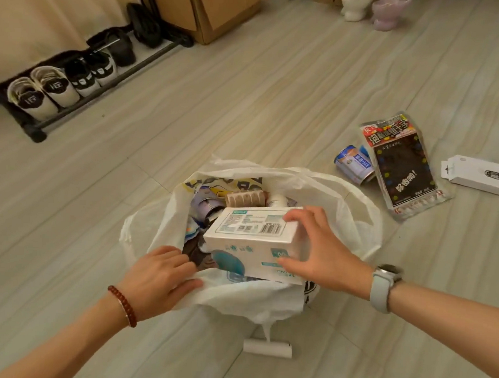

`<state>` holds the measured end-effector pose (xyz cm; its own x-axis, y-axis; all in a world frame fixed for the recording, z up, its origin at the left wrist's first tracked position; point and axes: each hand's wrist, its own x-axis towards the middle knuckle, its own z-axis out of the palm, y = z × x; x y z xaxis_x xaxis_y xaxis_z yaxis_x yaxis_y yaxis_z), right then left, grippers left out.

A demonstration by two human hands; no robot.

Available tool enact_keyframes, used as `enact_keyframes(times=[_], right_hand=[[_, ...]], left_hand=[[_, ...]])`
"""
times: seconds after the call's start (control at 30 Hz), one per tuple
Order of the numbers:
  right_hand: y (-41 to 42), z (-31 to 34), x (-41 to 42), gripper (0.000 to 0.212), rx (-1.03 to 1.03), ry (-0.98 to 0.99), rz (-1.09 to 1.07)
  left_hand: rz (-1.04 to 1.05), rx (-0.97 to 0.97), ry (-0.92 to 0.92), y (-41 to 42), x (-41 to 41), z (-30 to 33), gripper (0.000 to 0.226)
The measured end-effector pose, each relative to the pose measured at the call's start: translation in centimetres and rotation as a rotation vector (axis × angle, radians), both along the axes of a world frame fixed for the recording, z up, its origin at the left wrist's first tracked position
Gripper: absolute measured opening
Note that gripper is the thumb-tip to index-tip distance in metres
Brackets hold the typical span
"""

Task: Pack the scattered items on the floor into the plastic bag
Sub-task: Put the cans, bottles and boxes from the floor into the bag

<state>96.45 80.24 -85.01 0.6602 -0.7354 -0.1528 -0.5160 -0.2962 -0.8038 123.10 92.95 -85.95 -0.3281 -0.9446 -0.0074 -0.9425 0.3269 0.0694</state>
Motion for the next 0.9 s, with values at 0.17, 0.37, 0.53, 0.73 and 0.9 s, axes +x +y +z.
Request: enact_keyframes(times=[0.17, 0.37, 0.53, 0.73, 0.9], right_hand=[[0.6, -0.3, 1.0, 0.063, -0.065, 0.105, 0.122], [-0.7, -0.8, 5.6, 0.062, -0.118, 0.070, 0.292], [-3.3, -1.8, 4.0, 0.052, -0.112, 0.240, 0.361], [-0.9, -0.6, 2.6, 0.042, -0.419, 0.001, 0.300], [4.0, -1.1, 0.1, 0.013, -0.774, -0.308, 0.541]], left_hand=[[-0.022, -0.143, 0.067, 1.1, 0.0, 0.6, 0.040], [-0.025, -0.297, 0.120, 0.7, -0.8, 2.1, 0.027], [0.063, -0.220, 0.045, 1.3, 0.0, 0.9, 0.036], [0.210, -0.214, 0.027, 0.1, -1.3, 1.0, 0.039], [0.264, -0.185, -0.126, -1.5, -3.9, 0.2, 0.044]])
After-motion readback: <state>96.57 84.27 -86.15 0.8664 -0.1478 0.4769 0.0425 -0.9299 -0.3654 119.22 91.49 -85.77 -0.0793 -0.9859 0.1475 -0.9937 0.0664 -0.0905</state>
